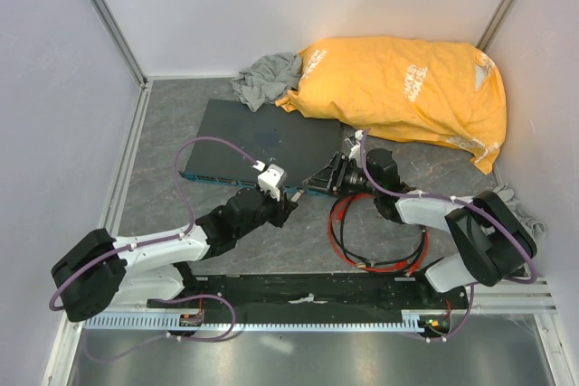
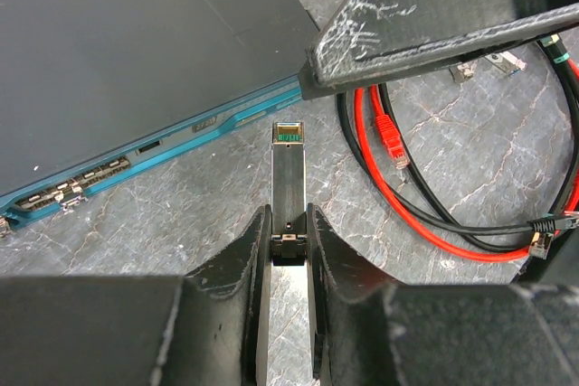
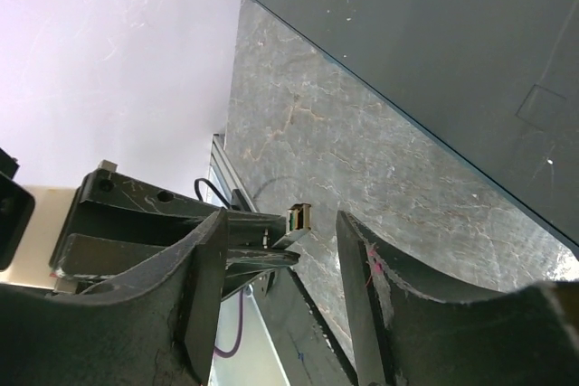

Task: Insert the plug into the switch port

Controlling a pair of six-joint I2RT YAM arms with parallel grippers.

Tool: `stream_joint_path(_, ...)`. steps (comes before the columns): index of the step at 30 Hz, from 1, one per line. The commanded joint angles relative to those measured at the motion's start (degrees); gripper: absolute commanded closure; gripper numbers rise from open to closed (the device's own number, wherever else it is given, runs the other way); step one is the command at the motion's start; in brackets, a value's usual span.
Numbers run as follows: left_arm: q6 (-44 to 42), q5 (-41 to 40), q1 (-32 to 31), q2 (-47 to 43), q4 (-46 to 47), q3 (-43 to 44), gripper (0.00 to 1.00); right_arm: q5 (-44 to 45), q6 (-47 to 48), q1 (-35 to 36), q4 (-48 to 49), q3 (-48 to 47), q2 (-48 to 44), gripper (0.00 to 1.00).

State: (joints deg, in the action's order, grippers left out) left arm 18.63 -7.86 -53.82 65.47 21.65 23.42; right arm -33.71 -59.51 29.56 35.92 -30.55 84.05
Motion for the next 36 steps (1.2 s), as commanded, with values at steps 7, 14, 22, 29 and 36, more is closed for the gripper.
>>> stream_joint_path(7,-1.32,0.65,-0.23,1.41,7.09,2.42,0.99,-1.7,-1.66,0.85,5.73,0.57,3.31,0.46)
stream_joint_path(14,-1.32,1.18,-0.23,2.9,7.53,3.21,0.99,-3.02,-4.21,1.2,11.88,1.36,4.72,0.58)
stream_joint_path(22,-3.33,0.21,-0.23,2.82,3.41,4.7,0.76,-3.64,-4.92,1.29,14.35,2.51,5.86,1.0)
stream_joint_path(29,-9.75,-0.41,-0.32,-0.43,-12.4,11.63,0.34,-4.17,-4.04,1.2,13.3,2.33,6.39,1.0)
stream_joint_path(36,-14.67,3.46,-0.32,1.06,-21.3,16.74,0.39,-4.69,-4.92,1.29,14.44,2.16,6.92,1.0)
